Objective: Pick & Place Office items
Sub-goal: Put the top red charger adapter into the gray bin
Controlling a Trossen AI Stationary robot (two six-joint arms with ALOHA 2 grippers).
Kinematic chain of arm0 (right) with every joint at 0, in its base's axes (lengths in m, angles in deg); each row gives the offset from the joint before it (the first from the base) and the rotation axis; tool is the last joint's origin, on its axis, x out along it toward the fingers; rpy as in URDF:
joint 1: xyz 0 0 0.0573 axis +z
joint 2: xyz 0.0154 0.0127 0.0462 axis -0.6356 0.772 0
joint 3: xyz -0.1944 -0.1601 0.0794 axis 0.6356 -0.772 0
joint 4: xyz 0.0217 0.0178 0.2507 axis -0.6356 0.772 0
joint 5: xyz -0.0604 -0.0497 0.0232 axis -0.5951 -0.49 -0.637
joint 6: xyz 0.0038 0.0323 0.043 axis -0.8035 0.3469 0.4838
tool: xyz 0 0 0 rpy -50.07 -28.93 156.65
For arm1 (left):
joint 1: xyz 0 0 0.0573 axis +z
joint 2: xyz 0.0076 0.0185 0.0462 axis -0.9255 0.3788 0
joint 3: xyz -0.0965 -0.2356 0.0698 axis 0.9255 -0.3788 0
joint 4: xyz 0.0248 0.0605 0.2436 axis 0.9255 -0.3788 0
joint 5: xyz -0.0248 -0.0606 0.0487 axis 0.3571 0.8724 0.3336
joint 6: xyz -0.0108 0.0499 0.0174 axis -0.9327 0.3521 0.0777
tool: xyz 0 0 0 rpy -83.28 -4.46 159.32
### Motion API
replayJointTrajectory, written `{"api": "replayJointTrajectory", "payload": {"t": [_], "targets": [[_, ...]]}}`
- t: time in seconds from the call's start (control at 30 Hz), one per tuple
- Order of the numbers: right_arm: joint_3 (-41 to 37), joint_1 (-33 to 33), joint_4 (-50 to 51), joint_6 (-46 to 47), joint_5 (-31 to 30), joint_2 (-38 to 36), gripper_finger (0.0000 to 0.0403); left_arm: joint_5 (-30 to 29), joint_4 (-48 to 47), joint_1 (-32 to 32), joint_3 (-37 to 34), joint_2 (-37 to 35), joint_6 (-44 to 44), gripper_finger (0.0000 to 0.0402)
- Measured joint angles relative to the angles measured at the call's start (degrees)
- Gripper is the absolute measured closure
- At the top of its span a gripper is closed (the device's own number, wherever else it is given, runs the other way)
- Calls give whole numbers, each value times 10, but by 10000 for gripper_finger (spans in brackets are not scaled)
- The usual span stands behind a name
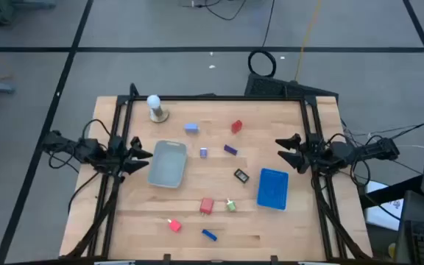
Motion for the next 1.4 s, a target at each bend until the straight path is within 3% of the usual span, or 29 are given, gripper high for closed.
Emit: {"api": "replayJointTrajectory", "payload": {"t": [0.2, 0.43, 0.53, 0.67, 0.87, 1.03, 1.4], "targets": [[35, 0, -5, -7, 2, 13, 57, -18, 48, 35, 0, 5, -19, 227], [143, -3, 89, -26, 1, 98, 57, -22, 34, 109, 0, 73, -86, 227], [193, -20, 130, -34, 1, 149, 57, 5, 45, 150, 8, 106, -97, 227], [262, -58, 198, -22, 7, 216, 57, 85, 43, 208, 41, 142, -84, 227], [337, -120, 235, -16, 54, 308, 57, 218, 44, 272, 96, 206, -60, 227], [409, -179, 299, -38, 149, 384, 57, 273, 43, 294, 123, 245, -64, 227], [622, -279, 429, -190, 267, 565, 57, 266, 60, 297, 128, 259, -75, 227]]}}
